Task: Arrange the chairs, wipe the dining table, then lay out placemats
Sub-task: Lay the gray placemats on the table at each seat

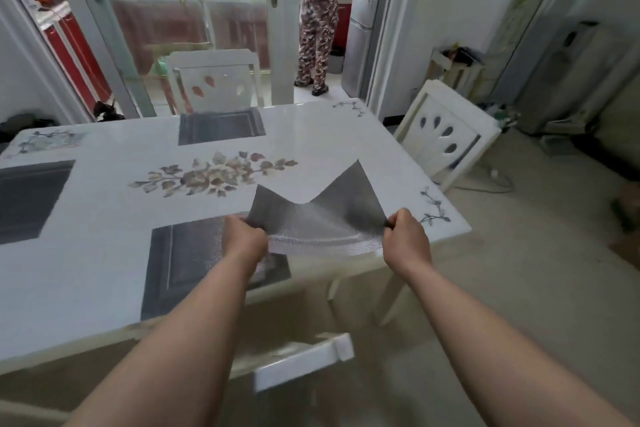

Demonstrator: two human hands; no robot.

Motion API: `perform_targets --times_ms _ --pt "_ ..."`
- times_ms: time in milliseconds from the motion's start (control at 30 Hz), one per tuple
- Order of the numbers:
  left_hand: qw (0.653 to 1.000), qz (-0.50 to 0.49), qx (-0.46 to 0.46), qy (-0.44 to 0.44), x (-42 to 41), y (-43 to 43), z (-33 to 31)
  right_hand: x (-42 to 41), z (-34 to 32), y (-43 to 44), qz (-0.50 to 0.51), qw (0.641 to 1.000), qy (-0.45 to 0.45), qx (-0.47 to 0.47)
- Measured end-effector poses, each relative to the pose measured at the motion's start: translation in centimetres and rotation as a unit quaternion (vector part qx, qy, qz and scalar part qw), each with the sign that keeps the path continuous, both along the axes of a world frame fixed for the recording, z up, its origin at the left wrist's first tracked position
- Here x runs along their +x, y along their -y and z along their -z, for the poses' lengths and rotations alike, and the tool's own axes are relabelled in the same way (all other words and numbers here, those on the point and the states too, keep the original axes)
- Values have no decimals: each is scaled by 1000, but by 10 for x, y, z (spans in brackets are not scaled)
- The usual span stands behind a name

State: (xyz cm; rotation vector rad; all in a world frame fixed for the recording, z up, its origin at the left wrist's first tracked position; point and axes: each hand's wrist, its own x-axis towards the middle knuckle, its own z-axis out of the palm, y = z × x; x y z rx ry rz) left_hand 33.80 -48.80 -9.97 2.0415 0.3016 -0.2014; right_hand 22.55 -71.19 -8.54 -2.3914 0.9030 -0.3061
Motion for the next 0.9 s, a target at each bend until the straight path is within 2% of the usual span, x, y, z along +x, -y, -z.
perform_targets --times_ms 267,433,900 --pt "996 90 -8 23 -36 96 -6 -55 -5 87 84 996 18 -16" --pt "994 104 10 26 -36 135 -3 -57 3 126 112 993 23 4" --pt "999 33 8 4 60 275 -1 56 6 272 78 997 -7 13"
